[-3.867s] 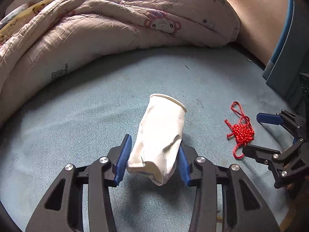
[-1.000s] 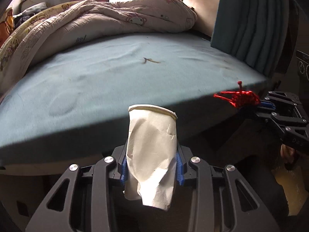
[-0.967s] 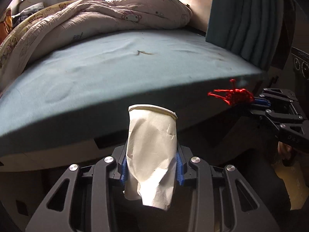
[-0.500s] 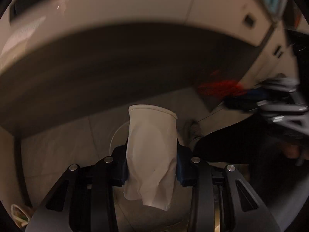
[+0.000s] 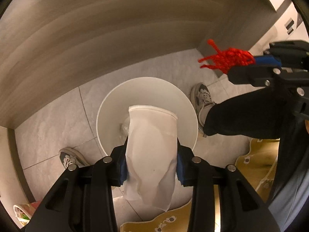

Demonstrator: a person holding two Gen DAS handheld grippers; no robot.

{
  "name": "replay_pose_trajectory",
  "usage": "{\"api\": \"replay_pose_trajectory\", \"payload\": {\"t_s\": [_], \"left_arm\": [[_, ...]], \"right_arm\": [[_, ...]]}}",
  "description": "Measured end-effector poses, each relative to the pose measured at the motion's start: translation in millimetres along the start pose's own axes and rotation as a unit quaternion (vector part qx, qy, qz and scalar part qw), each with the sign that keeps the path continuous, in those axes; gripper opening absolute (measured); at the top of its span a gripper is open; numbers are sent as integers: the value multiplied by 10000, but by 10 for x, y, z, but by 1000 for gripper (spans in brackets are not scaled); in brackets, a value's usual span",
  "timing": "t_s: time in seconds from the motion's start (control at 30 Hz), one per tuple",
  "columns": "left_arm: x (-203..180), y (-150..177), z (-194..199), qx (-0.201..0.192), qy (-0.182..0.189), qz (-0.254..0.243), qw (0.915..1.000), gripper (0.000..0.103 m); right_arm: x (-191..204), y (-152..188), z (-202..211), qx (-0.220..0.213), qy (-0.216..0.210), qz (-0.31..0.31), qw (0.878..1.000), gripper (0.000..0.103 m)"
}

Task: Collect trash
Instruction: 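Carry the cup and cord down over the bin and open both tools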

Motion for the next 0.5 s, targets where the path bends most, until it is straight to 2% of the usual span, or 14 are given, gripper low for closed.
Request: {"api": "replay_pose_trajectory", "payload": {"t_s": [0.03, 0.07, 0.1, 0.17, 0.23, 0.3, 0.5], "left_arm": [[9, -26, 5, 25, 2, -27, 10000, 38], [7, -15, 5, 43, -7, -54, 10000, 44], [-1, -30, 0, 32, -19, -63, 10000, 59], [-47, -22, -6, -61, -41, -52, 10000, 76], [-77, -9, -10, -94, -50, -86, 9999, 81], [-70, 5, 0, -105, -91, -97, 9999, 94], [-23, -47, 145, -202, -143, -36, 9997, 97]], "right_arm": [[15, 21, -13, 26, -3, 10, 10000, 11], [54, 78, -12, 46, -1, 19, 10000, 11], [86, 64, -15, 59, -3, 33, 10000, 11], [116, 81, -4, 79, -16, 62, 9999, 11], [63, 127, 1, 104, -17, 74, 9999, 11], [62, 108, -8, 117, -3, 81, 9999, 11], [99, 73, -82, 143, 15, 108, 9998, 11]]}}
Point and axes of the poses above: each gripper's, at about its wrist camera, not at the fingertips, and z roughly against the way its jaws point, x to its left, y to its underside, the point moved 8 cm from there along -z, roughly the way its jaws point, and after that the axes turned 15 degrees about z, right-handed, at the moved point
